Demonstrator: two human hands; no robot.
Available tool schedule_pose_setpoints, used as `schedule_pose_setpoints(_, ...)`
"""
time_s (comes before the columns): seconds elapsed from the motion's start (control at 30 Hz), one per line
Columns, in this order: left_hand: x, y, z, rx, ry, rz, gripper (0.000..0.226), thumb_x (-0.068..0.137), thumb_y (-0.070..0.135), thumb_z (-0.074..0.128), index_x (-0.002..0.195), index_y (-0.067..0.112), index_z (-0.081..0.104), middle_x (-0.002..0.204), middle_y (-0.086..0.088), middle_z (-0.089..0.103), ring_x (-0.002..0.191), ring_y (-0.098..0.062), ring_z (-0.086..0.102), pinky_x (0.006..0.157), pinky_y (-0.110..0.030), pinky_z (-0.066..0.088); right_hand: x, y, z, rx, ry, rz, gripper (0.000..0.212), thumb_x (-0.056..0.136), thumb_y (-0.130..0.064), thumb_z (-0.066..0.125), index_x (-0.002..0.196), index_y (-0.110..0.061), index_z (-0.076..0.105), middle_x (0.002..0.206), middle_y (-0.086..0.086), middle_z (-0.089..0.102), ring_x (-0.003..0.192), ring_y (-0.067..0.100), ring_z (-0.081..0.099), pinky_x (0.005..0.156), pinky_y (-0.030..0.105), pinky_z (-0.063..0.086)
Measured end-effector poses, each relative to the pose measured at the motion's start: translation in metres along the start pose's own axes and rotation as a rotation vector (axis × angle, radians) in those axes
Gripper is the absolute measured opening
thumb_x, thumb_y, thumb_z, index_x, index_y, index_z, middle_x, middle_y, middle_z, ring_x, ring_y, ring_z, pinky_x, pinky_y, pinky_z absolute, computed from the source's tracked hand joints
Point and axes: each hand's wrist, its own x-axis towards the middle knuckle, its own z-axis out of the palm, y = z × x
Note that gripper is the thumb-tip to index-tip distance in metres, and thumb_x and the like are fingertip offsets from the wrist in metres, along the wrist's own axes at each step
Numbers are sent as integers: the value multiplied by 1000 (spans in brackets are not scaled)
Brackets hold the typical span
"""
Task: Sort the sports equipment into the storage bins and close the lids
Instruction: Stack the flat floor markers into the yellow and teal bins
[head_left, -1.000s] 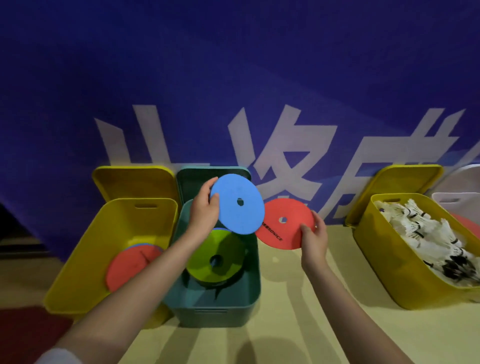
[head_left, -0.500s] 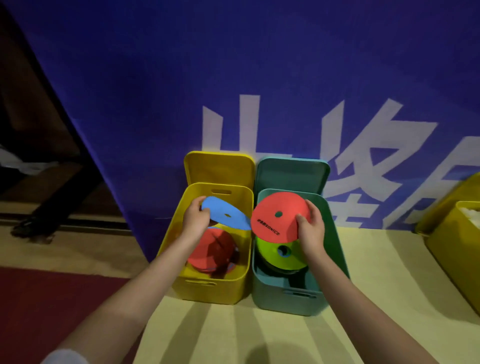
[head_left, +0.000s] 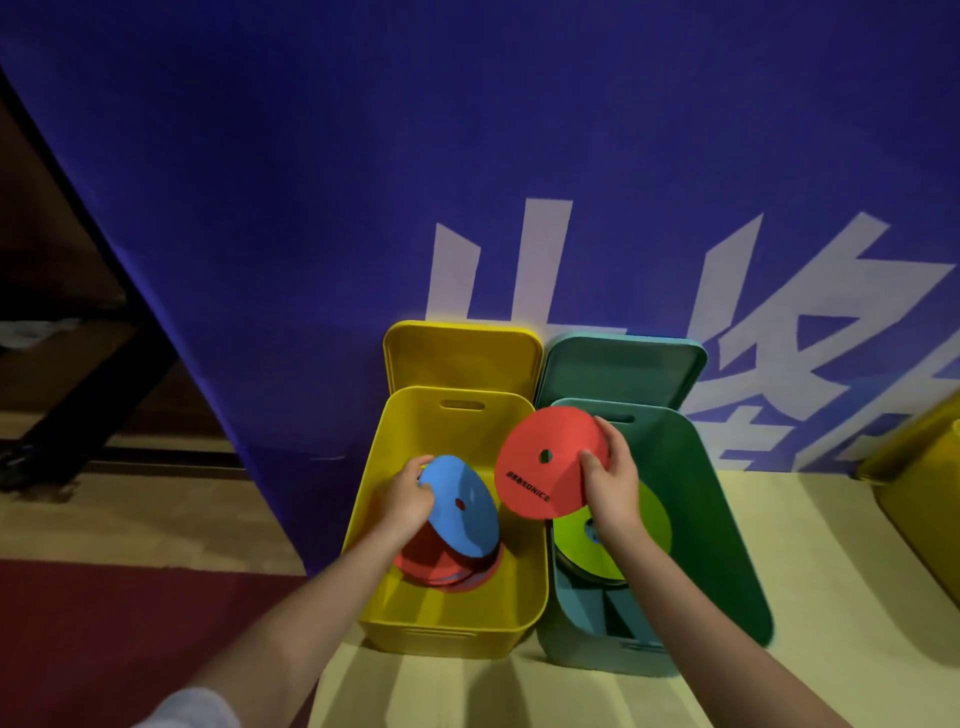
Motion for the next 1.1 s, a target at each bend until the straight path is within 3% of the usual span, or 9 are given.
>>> schedule_pose_setpoints(0.1,7,-14,1,78,8,-29,49,86,-4,42,130,17,52,77,4,53,73,-26,55,61,-36,43,1,1,10,-33,-47,-2,43,93,-3,49,133,-21,48,130,1,50,115,18,49,99,40,44)
schedule_pose_setpoints(0.2,10,-25,-4,125,-13,-73,51,84,-2,45,132,15,51,103,-13,65,86,-32,61,66,-37,45,-1,4,23,-95,-97,-30,44,92,0,49,133,-16,48,129,1,52,111,12,47,89,22,38)
schedule_pose_setpoints(0.3,12,-25,-6,252,-55,-86,53,84,4,49,137,10,47,127,-17,56,111,-35,56,85,-37,48,1,5,38,-158,-150,-28,45,92,0,50,135,-15,48,128,3,53,109,11,47,85,17,35)
schedule_pose_setpoints(0.37,6,-14,-8,316,-14,24,51,88,11,50,139,15,45,138,-12,47,121,-31,50,97,-39,44,3,7,50,-220,-183,-29,46,92,-1,51,136,-15,48,129,5,54,110,15,50,84,15,34)
schedule_pose_setpoints(0.5,-2,10,-41,231,97,432,41,93,12,48,134,18,50,135,-2,48,120,-22,49,99,-38,44,7,12,78,-382,-220,-59,49,89,-8,52,136,-20,47,131,7,58,118,28,54,97,31,41)
schedule_pose_setpoints(0.57,2,5,-61,256,175,511,40,92,10,48,132,14,52,133,-5,51,122,-24,47,102,-39,41,7,12,95,-417,-253,-69,50,88,-8,51,137,-21,46,128,8,59,116,29,55,96,34,43)
schedule_pose_setpoints(0.8,6,-39,-72,39,97,263,43,100,18,40,144,19,39,144,-4,46,130,-19,45,103,-31,38,-2,49,148,-493,-463,-59,50,89,-4,51,138,-15,45,130,10,57,120,28,53,95,25,38)
schedule_pose_setpoints(0.93,6,-39,-68,-39,154,273,42,99,18,42,141,20,44,141,-2,51,128,-17,48,102,-31,41,-5,88,151,-553,-436,69,52,86,-3,56,137,-7,44,128,17,58,120,32,53,98,31,38)
schedule_pose_setpoints(1.1,5,-43,-64,-142,182,238,40,98,21,45,137,25,49,137,1,55,125,-14,51,99,-33,44,-4,115,147,-773,-521,1,64,80,-10,67,138,-5,41,131,19,53,120,33,51,99,34,37)
